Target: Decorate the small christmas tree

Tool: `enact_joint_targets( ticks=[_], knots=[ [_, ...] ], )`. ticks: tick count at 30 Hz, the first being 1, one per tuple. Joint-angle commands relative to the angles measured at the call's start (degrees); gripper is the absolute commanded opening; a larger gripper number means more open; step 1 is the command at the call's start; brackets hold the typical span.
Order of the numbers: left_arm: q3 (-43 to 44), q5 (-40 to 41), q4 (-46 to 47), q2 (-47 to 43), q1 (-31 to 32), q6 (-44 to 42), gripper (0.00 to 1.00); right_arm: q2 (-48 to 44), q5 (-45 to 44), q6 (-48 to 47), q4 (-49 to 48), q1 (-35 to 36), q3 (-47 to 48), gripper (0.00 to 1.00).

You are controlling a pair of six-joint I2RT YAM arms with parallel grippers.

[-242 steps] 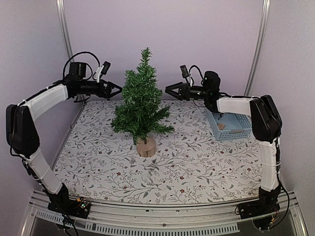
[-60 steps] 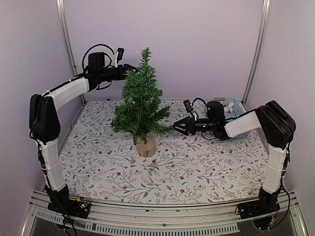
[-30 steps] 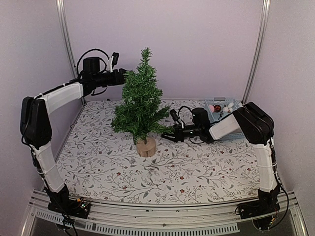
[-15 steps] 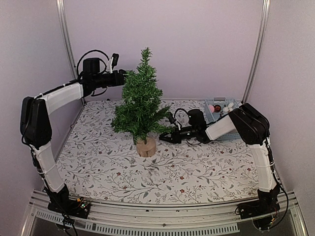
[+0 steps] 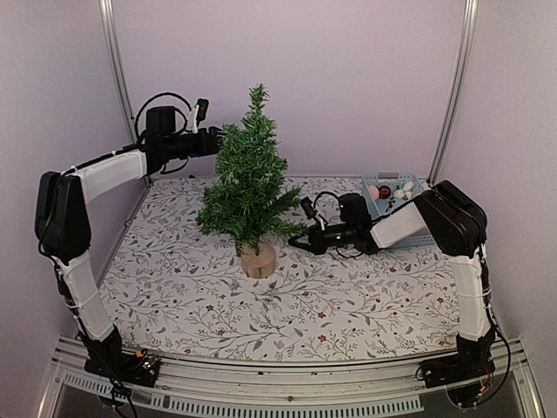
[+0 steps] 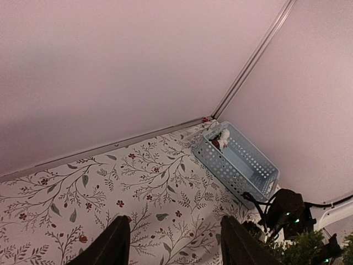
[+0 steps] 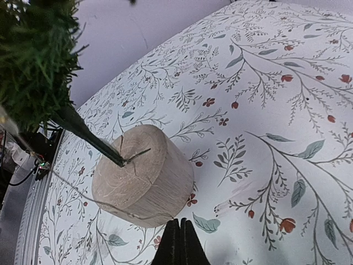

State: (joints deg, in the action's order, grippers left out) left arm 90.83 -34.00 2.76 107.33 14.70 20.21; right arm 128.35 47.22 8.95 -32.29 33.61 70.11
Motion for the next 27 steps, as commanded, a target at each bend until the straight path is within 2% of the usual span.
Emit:
enact_joint_targets(
  ticks=[1,8,13,18,20,27],
  knots=[
    [-1.62,-0.11,2.31,-2.58,-0.63,0.58,0.57,-6.85,-3.01,0.42,-1.76,-2.77,-2.97,0.0],
    [-3.27,1.42,2.94,-3.99,-0.75,0.76,0.61,-13.66,-5.69,0.93,-2.32,-5.69,-5.75,0.0],
    [-5.32,3.04,3.29,-5.81,-0.82,0.76,0.68,-18.97,-6.88,1.24,-1.7,-7.24,-6.53,0.0],
    [-7.84,5.02,3.47,-8.32,-0.9,1.02,0.83,-24.02,-6.78,-0.17,1.91,-7.35,-6.91,0.0],
    [-9.28,6.67,3.88,-9.97,-0.99,1.11,0.98,-26.18,-6.52,-0.4,3.32,-7.37,-7.5,0.0],
    [-14.27,10.64,4.82,-15.82,-1.01,1.18,0.99,-33.71,-6.81,-1.91,10.53,-5.68,-10.37,0.0]
  ],
)
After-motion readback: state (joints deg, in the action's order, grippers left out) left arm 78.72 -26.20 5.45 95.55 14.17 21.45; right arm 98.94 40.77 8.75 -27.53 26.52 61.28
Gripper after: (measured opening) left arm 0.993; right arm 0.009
